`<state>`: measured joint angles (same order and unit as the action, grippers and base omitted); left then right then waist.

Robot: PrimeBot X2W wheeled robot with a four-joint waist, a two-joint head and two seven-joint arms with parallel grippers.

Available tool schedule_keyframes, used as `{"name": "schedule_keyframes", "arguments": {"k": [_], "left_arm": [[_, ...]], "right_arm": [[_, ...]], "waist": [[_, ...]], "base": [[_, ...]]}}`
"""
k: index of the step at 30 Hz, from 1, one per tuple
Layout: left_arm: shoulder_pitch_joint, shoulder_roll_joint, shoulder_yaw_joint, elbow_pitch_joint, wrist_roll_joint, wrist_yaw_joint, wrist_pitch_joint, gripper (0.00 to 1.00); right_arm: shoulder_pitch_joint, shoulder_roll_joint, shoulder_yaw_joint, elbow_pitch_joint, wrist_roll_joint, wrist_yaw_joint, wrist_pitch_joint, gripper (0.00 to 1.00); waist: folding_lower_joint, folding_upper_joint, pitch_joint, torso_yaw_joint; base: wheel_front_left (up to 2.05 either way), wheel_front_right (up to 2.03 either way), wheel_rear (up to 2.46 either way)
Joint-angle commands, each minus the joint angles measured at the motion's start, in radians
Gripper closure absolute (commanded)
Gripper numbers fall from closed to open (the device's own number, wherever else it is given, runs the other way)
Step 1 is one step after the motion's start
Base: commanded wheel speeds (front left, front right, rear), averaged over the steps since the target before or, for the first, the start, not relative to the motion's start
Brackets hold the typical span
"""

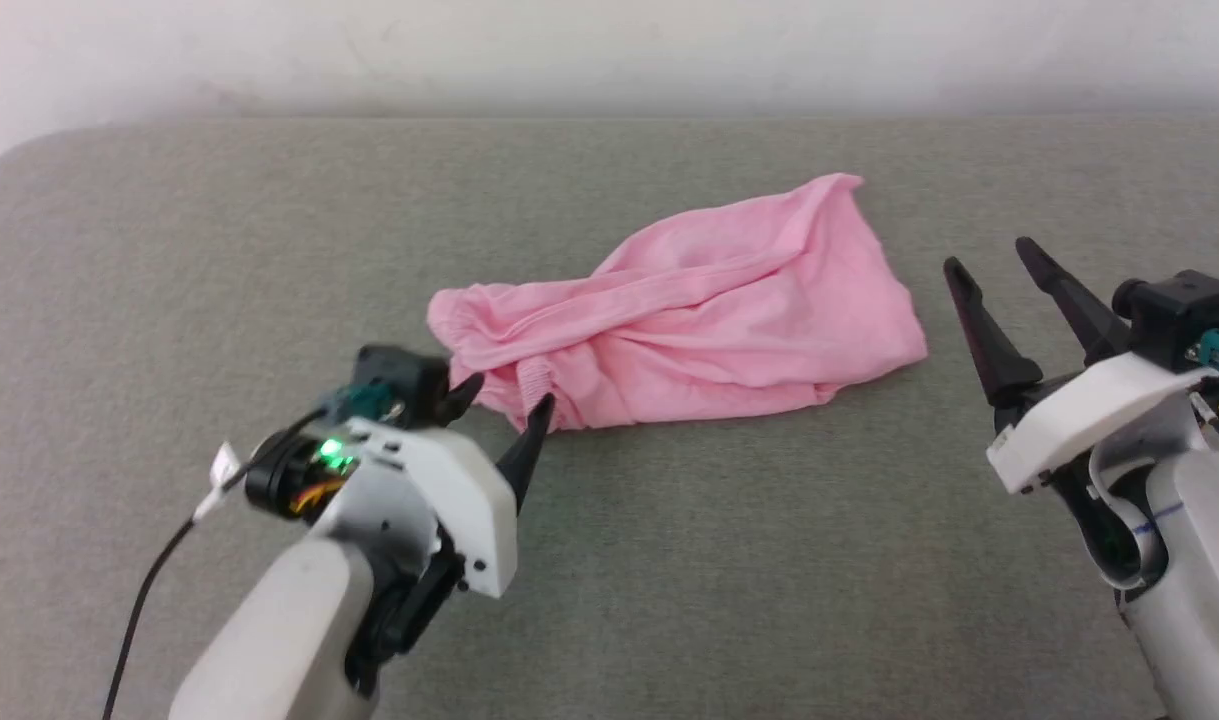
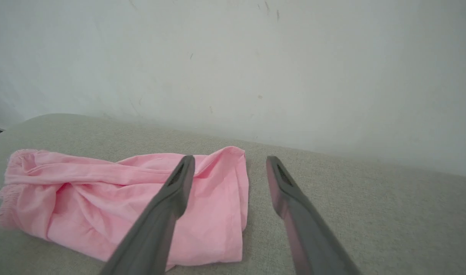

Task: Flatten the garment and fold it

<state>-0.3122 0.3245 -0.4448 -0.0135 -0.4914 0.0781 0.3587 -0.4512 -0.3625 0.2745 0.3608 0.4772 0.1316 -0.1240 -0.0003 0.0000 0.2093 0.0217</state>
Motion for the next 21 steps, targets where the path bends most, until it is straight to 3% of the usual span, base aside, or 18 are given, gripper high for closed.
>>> {"name": "schedule_keyframes", "arguments": {"k": [1,7,14,15,16,17,18,21], "left_arm": [[-0.051,0.010,-0.015,0.017,0.006,-0.017,0.048,0.00],[-0.160,0.020,-0.047,0.147,0.024,-0.035,0.156,0.00],[-0.206,0.024,-0.074,0.307,0.014,-0.045,0.264,0.00],[-0.203,0.023,-0.078,0.318,0.006,-0.050,0.281,0.24],[-0.200,0.022,-0.084,0.325,0.001,-0.055,0.294,0.61],[-0.196,0.020,-0.088,0.328,-0.007,-0.062,0.303,0.89],[-0.191,0.017,-0.092,0.331,-0.018,-0.070,0.314,1.00],[-0.188,0.016,-0.099,0.331,-0.029,-0.083,0.332,1.00]], "right_arm": [[0.040,0.019,-0.029,-0.072,-0.026,-0.001,0.040,0.00],[0.103,0.055,-0.092,-0.239,-0.074,-0.001,0.142,0.00],[0.114,0.059,-0.102,-0.294,-0.070,-0.001,0.227,0.00],[0.110,0.055,-0.102,-0.289,-0.062,-0.001,0.241,0.00],[0.105,0.050,-0.099,-0.283,-0.055,-0.001,0.256,0.00],[0.096,0.046,-0.099,-0.278,-0.048,-0.001,0.267,0.00],[0.086,0.043,-0.096,-0.268,-0.038,-0.001,0.283,0.00],[0.061,0.034,-0.090,-0.245,-0.017,-0.001,0.314,0.00]], "waist": [[0.0003,0.0000,0.010,-0.055],[0.0003,0.0000,0.078,-0.097],[0.0003,0.0000,0.124,-0.122],[0.0003,0.0000,0.128,-0.122],[0.0003,0.0000,0.131,-0.121],[0.0003,0.0000,0.134,-0.118],[0.0003,0.0000,0.137,-0.115],[0.0003,0.0000,0.144,-0.102]], "base": [[0.00,0.00,0.00],[0.00,0.00,0.00],[0.00,0.00,0.00],[0.00,0.00,0.00],[0.00,0.00,0.00],[0.00,0.00,0.00],[0.00,0.00,0.00],[0.00,0.00,0.00]]}}
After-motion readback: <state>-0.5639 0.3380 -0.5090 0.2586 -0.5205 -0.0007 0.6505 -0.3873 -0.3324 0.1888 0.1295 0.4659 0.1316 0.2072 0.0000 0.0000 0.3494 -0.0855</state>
